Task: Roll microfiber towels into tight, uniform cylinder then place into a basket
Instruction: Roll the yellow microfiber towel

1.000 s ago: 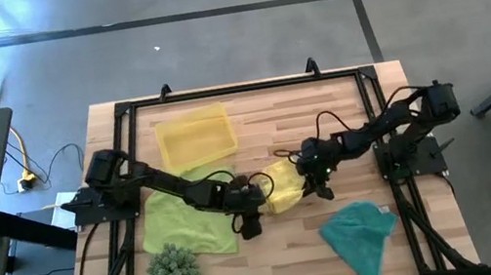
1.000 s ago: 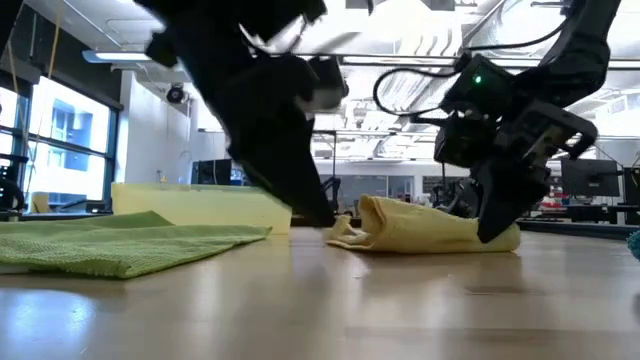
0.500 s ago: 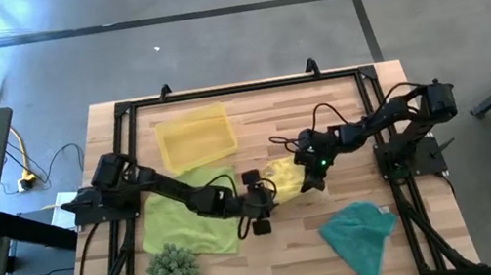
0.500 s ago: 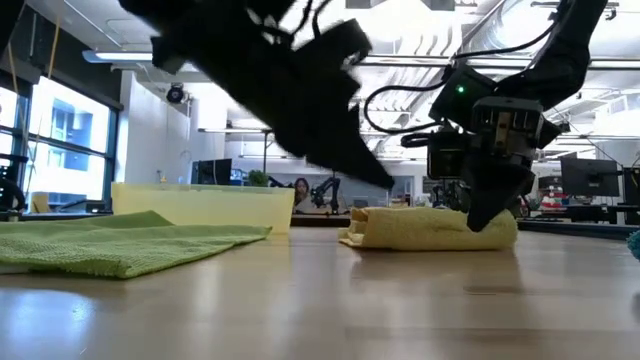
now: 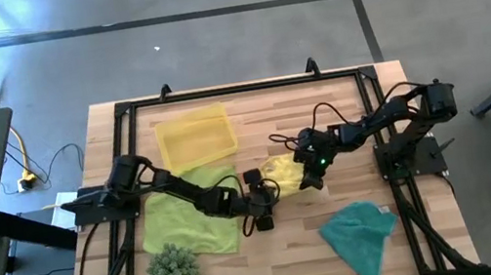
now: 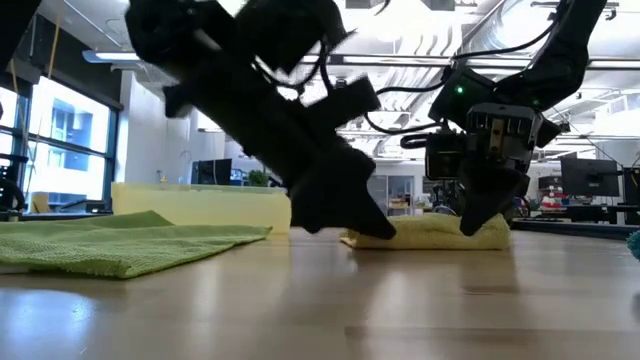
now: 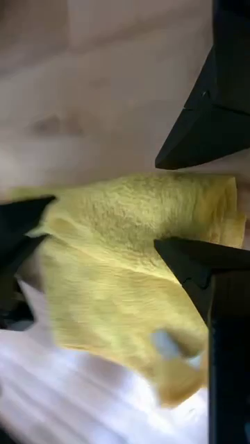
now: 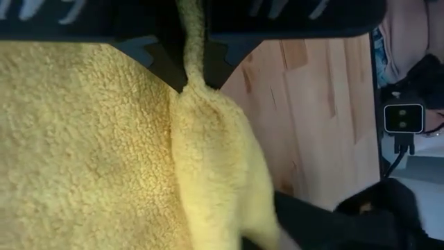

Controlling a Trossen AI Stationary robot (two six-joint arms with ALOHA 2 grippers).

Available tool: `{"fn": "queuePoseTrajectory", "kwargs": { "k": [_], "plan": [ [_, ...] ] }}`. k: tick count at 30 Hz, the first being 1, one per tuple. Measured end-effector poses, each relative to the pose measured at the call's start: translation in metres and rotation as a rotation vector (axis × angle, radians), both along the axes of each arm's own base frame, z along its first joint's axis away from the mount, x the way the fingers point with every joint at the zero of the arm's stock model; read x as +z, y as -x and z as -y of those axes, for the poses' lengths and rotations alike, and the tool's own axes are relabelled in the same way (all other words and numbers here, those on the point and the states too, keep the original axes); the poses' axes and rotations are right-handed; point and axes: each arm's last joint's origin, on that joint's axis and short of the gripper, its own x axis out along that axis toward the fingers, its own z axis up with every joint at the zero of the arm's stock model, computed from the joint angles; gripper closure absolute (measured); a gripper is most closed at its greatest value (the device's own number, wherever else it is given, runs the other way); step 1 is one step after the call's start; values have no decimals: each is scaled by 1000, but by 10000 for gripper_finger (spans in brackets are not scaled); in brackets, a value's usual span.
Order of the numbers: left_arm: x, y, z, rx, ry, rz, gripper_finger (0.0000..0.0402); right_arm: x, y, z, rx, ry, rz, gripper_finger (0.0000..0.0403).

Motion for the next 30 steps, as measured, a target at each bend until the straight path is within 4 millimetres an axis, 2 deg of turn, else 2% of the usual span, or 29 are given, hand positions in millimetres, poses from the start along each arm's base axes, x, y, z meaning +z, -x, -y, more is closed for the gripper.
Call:
{"fn": "queuePoseTrajectory", "kwargs": {
  "k": [5, 9, 13, 18, 23, 27, 30],
  "plan": [
    [-9, -2, -7, 33, 94, 5, 246, 0, 0, 0, 17, 16, 13, 398],
    [-11, -2, -9, 50, 216, 18, 280, 0, 0, 0, 79, 68, 56, 390],
    [-11, -3, -9, 32, 370, 26, 335, 4, 0, 0, 198, 176, 152, 342],
    [-12, -3, -10, 45, 519, 17, 393, 22, 5, 4, 285, 292, 265, 268],
    [-13, -3, -19, 177, 697, 39, 387, 48, 19, 2, 355, 474, 336, 238],
    [-13, -3, -27, 248, 808, 49, 392, 58, 29, -17, 496, 680, 399, 242],
    [-13, -3, -29, 257, 834, 43, 395, 60, 32, -35, 574, 749, 440, 252]
  ]
}}
